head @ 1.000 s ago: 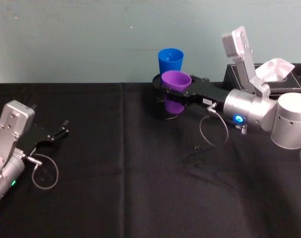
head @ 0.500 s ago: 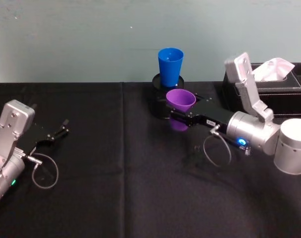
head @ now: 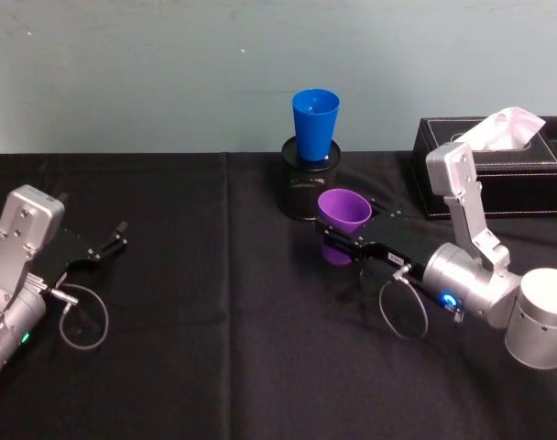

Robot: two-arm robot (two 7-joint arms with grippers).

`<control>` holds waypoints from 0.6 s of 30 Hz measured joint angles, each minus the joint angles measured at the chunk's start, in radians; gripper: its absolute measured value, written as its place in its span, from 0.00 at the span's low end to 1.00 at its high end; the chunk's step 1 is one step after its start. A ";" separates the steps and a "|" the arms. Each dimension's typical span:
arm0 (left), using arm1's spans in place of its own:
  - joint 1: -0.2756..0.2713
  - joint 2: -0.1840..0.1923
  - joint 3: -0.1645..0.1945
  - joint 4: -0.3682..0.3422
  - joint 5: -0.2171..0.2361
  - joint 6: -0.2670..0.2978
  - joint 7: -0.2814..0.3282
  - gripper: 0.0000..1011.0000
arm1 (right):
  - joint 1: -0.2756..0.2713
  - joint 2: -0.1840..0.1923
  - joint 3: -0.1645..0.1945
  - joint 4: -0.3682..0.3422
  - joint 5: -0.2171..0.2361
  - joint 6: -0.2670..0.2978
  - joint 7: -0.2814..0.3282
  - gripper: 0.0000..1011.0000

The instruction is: Pick up one cup with a gripper and tap it against the other cup.

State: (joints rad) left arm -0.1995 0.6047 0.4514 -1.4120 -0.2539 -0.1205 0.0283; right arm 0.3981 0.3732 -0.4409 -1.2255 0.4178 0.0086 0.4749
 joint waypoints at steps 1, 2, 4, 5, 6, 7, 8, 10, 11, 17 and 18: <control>0.000 0.000 0.000 0.000 0.000 0.000 0.000 0.99 | -0.007 0.000 0.003 -0.004 0.001 -0.003 0.000 0.72; 0.000 0.000 0.000 0.000 0.000 0.000 0.000 0.99 | -0.015 0.000 0.005 -0.007 0.002 -0.006 0.000 0.72; 0.000 0.000 0.000 0.000 0.000 0.000 0.000 0.99 | -0.026 0.000 0.010 -0.012 0.004 -0.009 0.001 0.72; 0.000 0.000 0.000 0.000 0.000 0.000 0.000 0.99 | -0.037 0.000 0.014 -0.016 0.006 -0.010 0.001 0.72; 0.000 0.000 0.000 0.000 0.000 0.000 0.000 0.99 | -0.042 0.000 0.015 -0.017 0.006 -0.010 0.001 0.72; 0.000 0.000 0.000 0.000 0.000 0.000 0.000 0.99 | -0.047 0.000 0.017 -0.017 0.006 -0.012 0.003 0.72; 0.000 0.000 0.000 0.000 0.000 0.000 0.000 0.99 | -0.049 0.000 0.017 -0.016 0.006 -0.013 0.004 0.72; 0.000 0.000 0.000 0.000 0.000 0.000 0.000 0.99 | -0.052 -0.002 0.018 -0.012 0.004 -0.016 0.006 0.72; 0.000 0.000 0.000 0.000 0.000 0.000 0.000 0.99 | -0.054 -0.003 0.018 -0.005 -0.001 -0.022 0.007 0.72; 0.000 0.000 0.000 0.000 0.000 0.000 0.000 0.99 | -0.053 -0.016 0.017 0.025 -0.019 -0.037 0.013 0.72; 0.000 0.000 0.000 0.000 0.000 0.000 0.000 0.99 | -0.053 -0.017 0.017 0.028 -0.021 -0.037 0.013 0.72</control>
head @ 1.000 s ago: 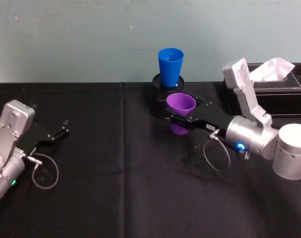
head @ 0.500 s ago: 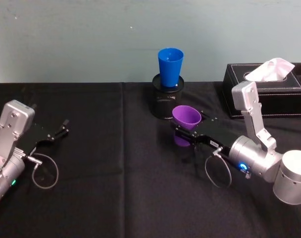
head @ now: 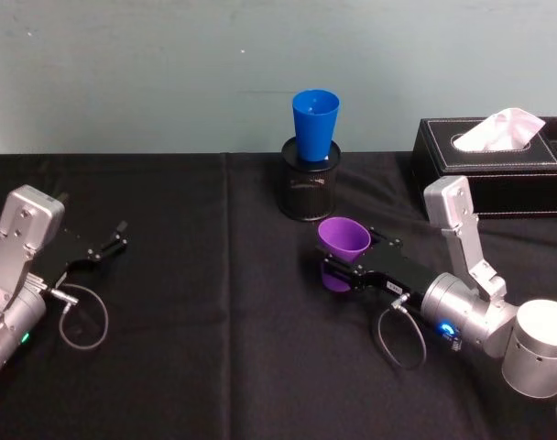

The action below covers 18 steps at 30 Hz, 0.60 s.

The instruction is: Pick up one cup with a gripper and tap it against the other cup.

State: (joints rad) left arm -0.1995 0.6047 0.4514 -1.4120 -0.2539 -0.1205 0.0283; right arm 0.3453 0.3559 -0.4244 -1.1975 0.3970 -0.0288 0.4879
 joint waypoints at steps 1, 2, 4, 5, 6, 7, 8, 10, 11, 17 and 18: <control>0.000 0.000 0.000 0.000 0.000 0.000 0.000 0.99 | 0.000 -0.002 -0.001 0.004 -0.002 0.000 0.000 0.72; 0.000 0.000 0.000 0.000 0.000 0.000 0.000 0.99 | 0.000 -0.004 -0.001 0.007 -0.004 0.000 0.000 0.72; 0.000 0.000 0.000 0.000 0.000 0.000 0.000 0.99 | 0.000 -0.008 0.000 0.015 -0.006 -0.007 0.001 0.72; 0.000 0.000 0.000 0.000 0.000 0.000 0.000 0.99 | 0.000 -0.011 0.002 0.019 -0.009 -0.013 0.004 0.72; 0.000 0.000 0.000 0.000 0.000 0.000 0.000 0.99 | 0.000 -0.013 0.003 0.022 -0.010 -0.016 0.005 0.72; 0.000 0.000 0.000 0.000 0.000 0.000 0.000 0.99 | 0.000 -0.014 0.003 0.024 -0.011 -0.019 0.006 0.72; 0.000 0.000 0.000 0.000 0.000 0.000 0.000 0.99 | 0.001 -0.016 0.005 0.028 -0.012 -0.024 0.008 0.72; 0.000 0.000 0.000 0.000 0.000 0.000 0.000 0.99 | 0.002 -0.019 0.006 0.031 -0.013 -0.030 0.011 0.72; 0.000 0.000 0.000 0.000 0.000 0.000 0.000 0.99 | 0.002 -0.022 0.006 0.034 -0.015 -0.034 0.014 0.72; 0.000 0.000 0.000 0.000 0.000 0.000 0.000 0.99 | -0.002 -0.027 0.012 0.034 -0.018 -0.036 0.015 0.84; 0.000 0.000 0.000 0.000 0.000 0.000 0.000 0.99 | -0.003 -0.028 0.014 0.032 -0.018 -0.033 0.015 0.89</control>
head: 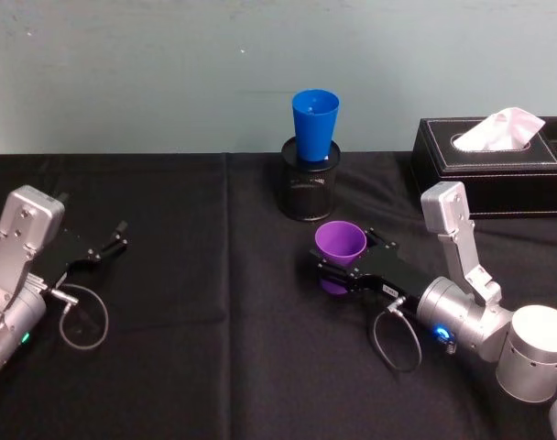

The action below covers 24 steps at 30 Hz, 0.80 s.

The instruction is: Pick up one cup with a gripper and tap it against the other cup.

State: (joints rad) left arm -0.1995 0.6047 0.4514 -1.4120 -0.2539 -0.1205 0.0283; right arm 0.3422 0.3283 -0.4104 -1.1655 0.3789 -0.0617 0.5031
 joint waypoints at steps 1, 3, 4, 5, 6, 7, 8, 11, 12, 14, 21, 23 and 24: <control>0.000 0.000 0.000 0.000 0.000 0.000 0.000 0.99 | 0.000 0.000 0.001 -0.001 0.000 0.002 0.000 0.91; 0.000 0.000 0.000 0.000 0.000 0.000 0.000 0.99 | -0.003 0.000 0.004 -0.007 0.001 0.008 -0.001 0.97; 0.000 0.000 0.000 0.000 0.000 0.000 0.000 0.99 | -0.003 0.000 0.005 -0.009 0.002 0.010 -0.001 0.98; 0.000 0.000 0.000 0.000 0.000 0.000 0.000 0.99 | -0.004 0.000 0.006 -0.011 0.002 0.011 -0.001 0.99; 0.000 0.000 0.000 0.000 0.000 0.000 0.000 0.99 | -0.005 0.000 0.008 -0.015 0.004 0.012 -0.001 0.99; 0.000 0.000 0.000 0.000 0.000 0.000 0.000 0.99 | -0.008 0.002 0.011 -0.024 0.007 0.013 -0.002 0.99; 0.000 0.000 0.000 0.000 0.000 0.000 0.000 0.99 | -0.010 0.003 0.013 -0.030 0.008 0.013 -0.003 0.99; 0.000 0.000 0.000 0.000 0.000 0.000 0.000 0.99 | -0.016 0.008 0.022 -0.054 0.014 0.014 -0.006 0.99; 0.000 0.000 0.000 0.000 0.000 0.000 0.000 0.99 | -0.019 0.011 0.027 -0.068 0.017 0.014 -0.007 0.99; 0.000 0.000 0.000 0.000 0.000 0.000 0.000 0.99 | -0.022 0.013 0.031 -0.080 0.022 0.015 -0.009 0.99; 0.000 0.000 0.000 0.000 0.000 0.000 0.000 0.99 | -0.034 0.025 0.056 -0.133 0.036 0.018 -0.032 0.99; 0.000 0.000 0.000 0.000 0.000 0.000 0.000 0.99 | -0.042 0.027 0.072 -0.149 0.036 0.017 -0.057 0.99; 0.000 0.000 0.000 0.000 0.000 0.000 0.000 0.99 | -0.045 0.027 0.078 -0.154 0.035 0.015 -0.069 0.99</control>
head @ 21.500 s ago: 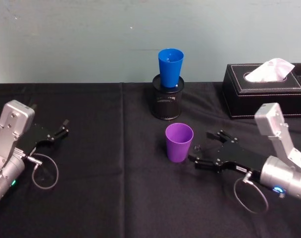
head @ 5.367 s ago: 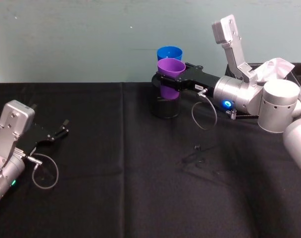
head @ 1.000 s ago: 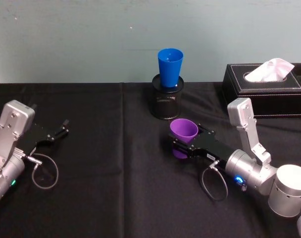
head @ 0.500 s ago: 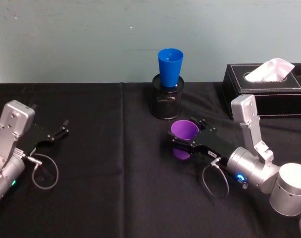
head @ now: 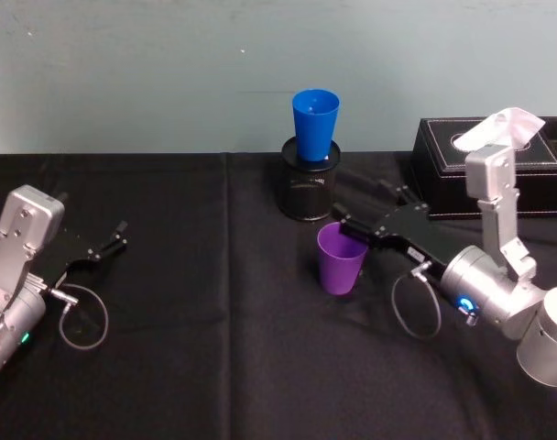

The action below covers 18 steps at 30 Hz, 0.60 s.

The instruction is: Pick up one cup with a gripper and tap it against the other cup.

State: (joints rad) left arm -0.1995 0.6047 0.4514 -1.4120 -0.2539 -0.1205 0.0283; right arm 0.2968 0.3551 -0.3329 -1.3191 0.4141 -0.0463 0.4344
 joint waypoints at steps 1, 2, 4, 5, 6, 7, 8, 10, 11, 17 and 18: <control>0.000 0.000 0.000 0.000 0.000 0.000 0.000 0.99 | -0.008 -0.001 0.012 -0.008 -0.007 -0.002 -0.029 0.99; 0.000 0.000 0.000 0.000 0.000 0.000 0.000 0.99 | -0.012 -0.002 0.018 -0.013 -0.012 -0.003 -0.046 0.99; 0.000 0.000 0.000 0.000 0.000 0.000 0.000 0.99 | -0.020 -0.006 0.031 -0.021 -0.023 -0.005 -0.077 0.99; 0.000 0.000 0.000 0.000 0.000 0.000 0.000 0.99 | -0.028 -0.010 0.044 -0.028 -0.036 -0.004 -0.111 0.99; 0.000 0.000 0.000 0.000 0.000 0.000 0.000 0.99 | -0.028 -0.010 0.044 -0.028 -0.036 -0.004 -0.111 0.99; 0.000 0.000 0.000 0.000 0.000 0.000 0.000 0.99 | -0.034 -0.013 0.053 -0.032 -0.051 -0.001 -0.140 0.99; 0.000 0.000 0.000 0.000 0.000 0.000 0.000 0.99 | -0.041 -0.016 0.062 -0.038 -0.067 0.007 -0.168 0.99; 0.000 0.000 0.000 0.000 0.000 0.000 0.000 0.99 | -0.046 -0.017 0.068 -0.044 -0.084 0.017 -0.195 0.99; 0.000 0.000 0.000 0.000 0.000 0.000 0.000 0.99 | -0.050 -0.018 0.072 -0.048 -0.100 0.026 -0.215 0.99; 0.000 0.000 0.000 0.000 0.000 0.000 0.000 0.99 | -0.068 -0.013 0.070 -0.073 -0.185 0.054 -0.291 0.99; 0.000 0.000 0.000 0.000 0.000 0.000 0.000 0.99 | -0.072 -0.011 0.069 -0.078 -0.207 0.060 -0.308 0.99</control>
State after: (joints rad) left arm -0.1996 0.6047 0.4514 -1.4120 -0.2539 -0.1205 0.0283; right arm 0.2246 0.3437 -0.2642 -1.3971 0.2070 0.0132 0.1262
